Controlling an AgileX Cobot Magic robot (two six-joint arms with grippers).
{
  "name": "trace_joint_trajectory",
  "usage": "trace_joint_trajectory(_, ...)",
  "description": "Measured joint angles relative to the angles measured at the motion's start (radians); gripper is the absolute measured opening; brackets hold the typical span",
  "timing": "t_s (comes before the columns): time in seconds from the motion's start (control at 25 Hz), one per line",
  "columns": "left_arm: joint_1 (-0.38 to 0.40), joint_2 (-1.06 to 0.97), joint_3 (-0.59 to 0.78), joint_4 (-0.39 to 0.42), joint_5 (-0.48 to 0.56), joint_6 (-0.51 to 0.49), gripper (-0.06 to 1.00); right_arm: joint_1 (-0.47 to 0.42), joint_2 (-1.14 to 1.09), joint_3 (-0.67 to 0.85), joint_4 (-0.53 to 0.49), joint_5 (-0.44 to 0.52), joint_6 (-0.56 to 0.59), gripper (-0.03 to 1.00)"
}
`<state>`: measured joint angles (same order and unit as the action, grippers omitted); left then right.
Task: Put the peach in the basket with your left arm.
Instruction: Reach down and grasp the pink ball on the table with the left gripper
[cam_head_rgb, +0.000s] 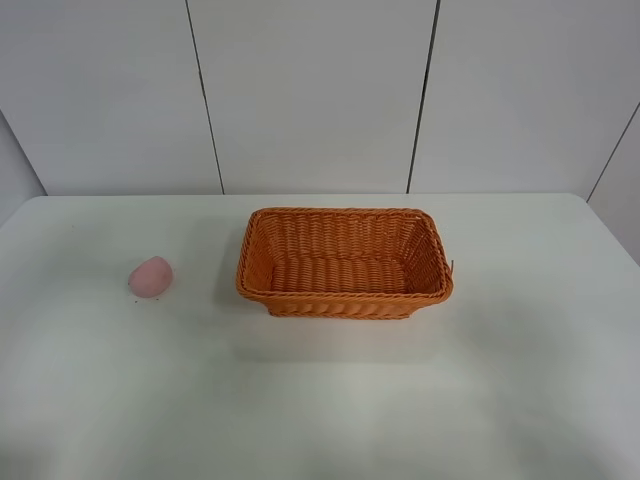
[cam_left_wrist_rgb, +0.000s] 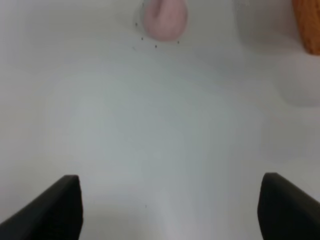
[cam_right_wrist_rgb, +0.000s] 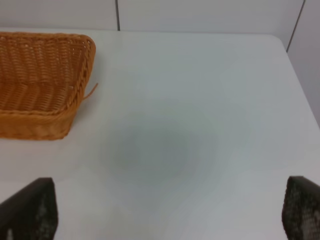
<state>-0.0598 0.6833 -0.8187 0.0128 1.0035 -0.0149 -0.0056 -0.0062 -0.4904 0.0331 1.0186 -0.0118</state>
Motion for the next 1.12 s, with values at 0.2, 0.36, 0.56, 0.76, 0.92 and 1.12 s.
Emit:
trace_joint_trajectory(0.2, 0.0, 0.444, -0.19, 0.0, -0.074, 0.001, 0.75, 0.0, 0.0, 0.0, 0.0, 0.0, 0.0, 0.69)
trace_joint_trajectory(0.36, 0.0, 0.756, -0.371, 0.001, -0.105, 0.001, 0.75, 0.0, 0.0, 0.0, 0.0, 0.0, 0.0, 0.69)
trace_joint_trajectory(0.56, 0.0, 1.069, -0.593, -0.004, -0.114, 0.001, 0.75, 0.0, 0.0, 0.0, 0.0, 0.0, 0.0, 0.69)
trace_joint_trajectory(0.76, 0.0, 1.328, -0.78, -0.013, -0.112, 0.001, 0.75, 0.0, 0.0, 0.0, 0.0, 0.0, 0.0, 0.69)
trace_joint_trajectory(0.92, 0.0, 1.46, -0.841, -0.013, -0.112, 0.004, 0.75, 0.0, 0.0, 0.0, 0.0, 0.0, 0.0, 0.69)
trace_joint_trajectory(1.12, 0.0, 1.548, -0.844, -0.013, -0.118, 0.025, 0.75, 0.0, 0.0, 0.0, 0.0, 0.0, 0.0, 0.69)
